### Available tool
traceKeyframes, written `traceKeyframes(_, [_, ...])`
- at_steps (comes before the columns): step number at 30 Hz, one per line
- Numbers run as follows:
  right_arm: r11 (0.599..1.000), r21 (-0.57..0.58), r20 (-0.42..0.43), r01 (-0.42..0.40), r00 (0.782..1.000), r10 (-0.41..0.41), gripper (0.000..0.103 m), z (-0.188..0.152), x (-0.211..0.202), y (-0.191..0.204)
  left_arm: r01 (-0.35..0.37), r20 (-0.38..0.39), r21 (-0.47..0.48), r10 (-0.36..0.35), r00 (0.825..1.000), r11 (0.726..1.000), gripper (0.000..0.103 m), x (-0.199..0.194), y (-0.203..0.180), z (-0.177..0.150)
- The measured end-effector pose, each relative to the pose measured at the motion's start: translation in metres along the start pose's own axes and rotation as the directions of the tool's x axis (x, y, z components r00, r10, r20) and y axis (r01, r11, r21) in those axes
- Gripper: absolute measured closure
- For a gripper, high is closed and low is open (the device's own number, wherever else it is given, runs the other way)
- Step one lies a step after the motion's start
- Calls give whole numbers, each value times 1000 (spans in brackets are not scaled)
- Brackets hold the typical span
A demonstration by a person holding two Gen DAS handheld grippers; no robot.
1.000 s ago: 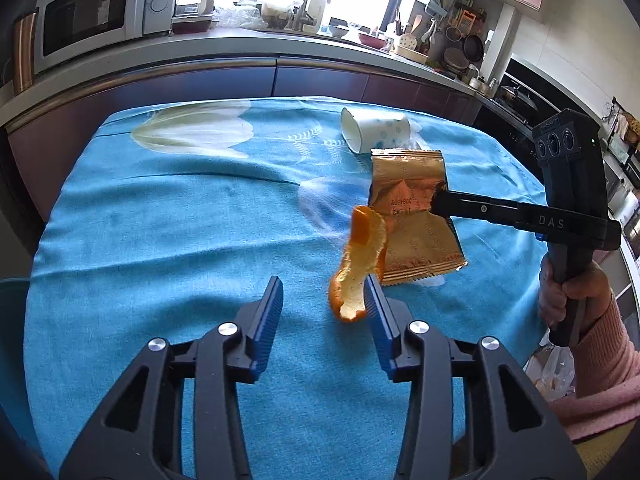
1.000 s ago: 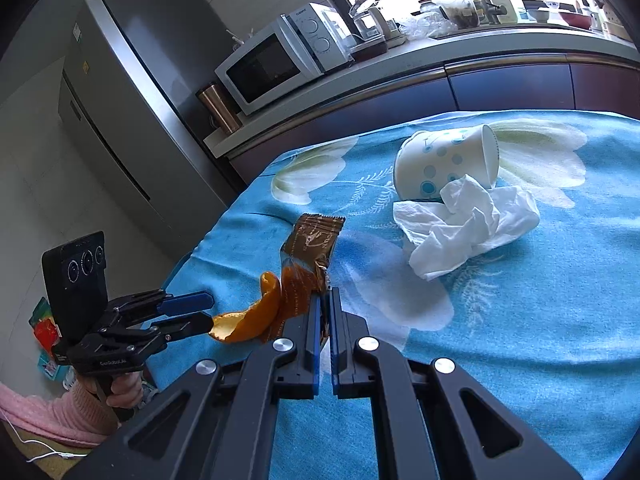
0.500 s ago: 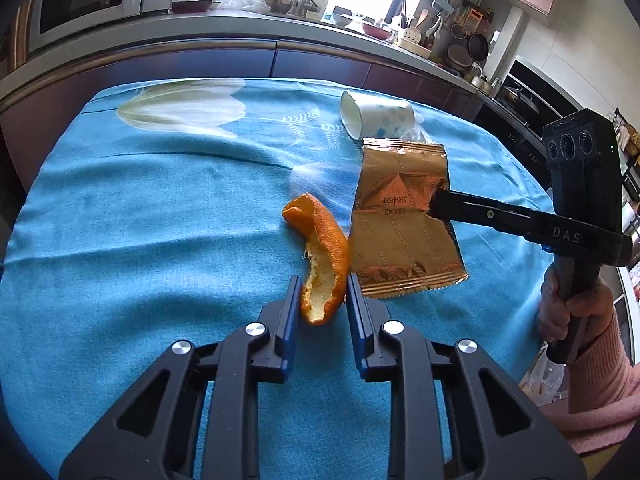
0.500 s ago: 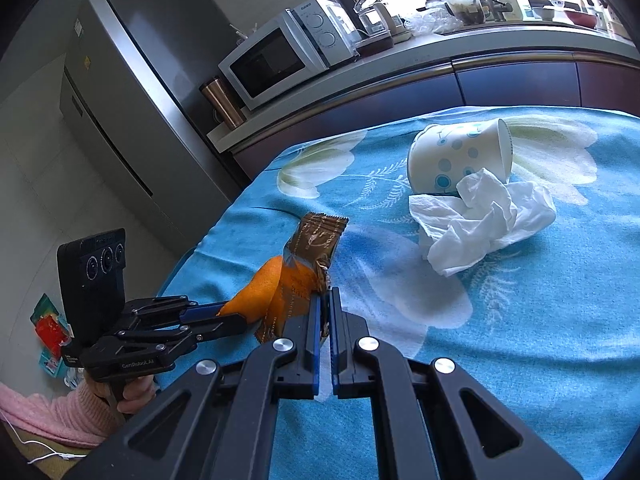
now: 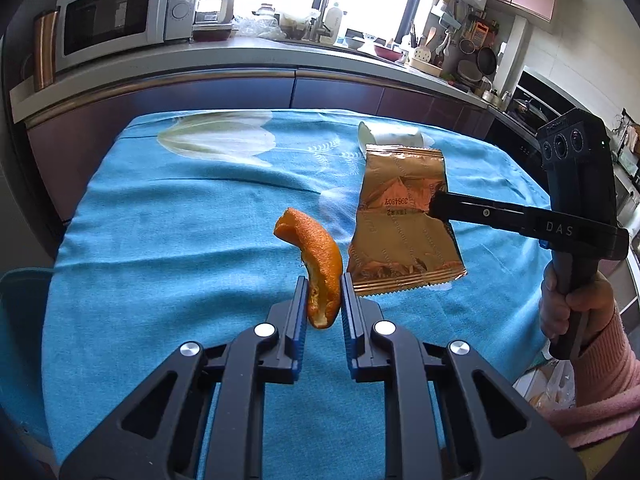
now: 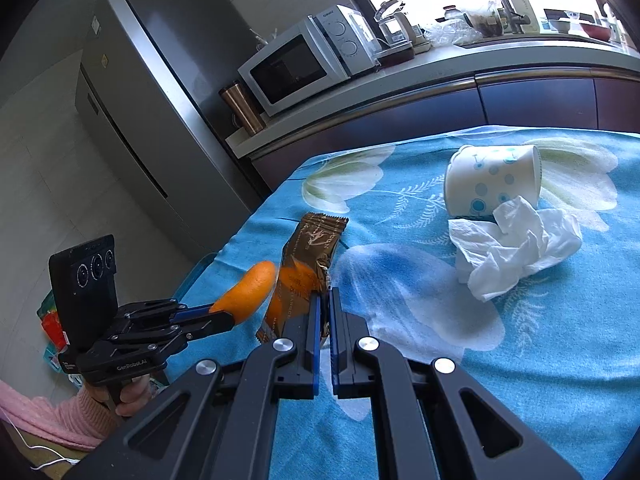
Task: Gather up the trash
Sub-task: 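Carry the orange peel and gold wrapper to the teal bin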
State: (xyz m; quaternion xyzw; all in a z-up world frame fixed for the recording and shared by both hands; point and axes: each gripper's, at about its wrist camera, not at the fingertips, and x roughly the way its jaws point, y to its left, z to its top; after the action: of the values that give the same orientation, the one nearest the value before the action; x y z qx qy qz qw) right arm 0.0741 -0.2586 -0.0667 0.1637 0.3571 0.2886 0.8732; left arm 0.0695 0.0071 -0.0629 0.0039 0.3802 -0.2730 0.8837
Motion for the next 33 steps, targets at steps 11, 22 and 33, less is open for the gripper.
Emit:
traceKeyframes(11, [995,-59,-21,-80,997,79,100,12,27,39,-80,48,-25,81,996,996,87,-49,23,-7])
traceKeyframes(22, [981,-112,-70,-157,986,150,100,23,68,82,-177,85,-89,184,979,980,87,-95,63,-21])
traceKeyframes(33, [962,-147,-136,-231,968,212,100,29,111,123,-273,103,-152,290,952,950,87,-132,105,-36])
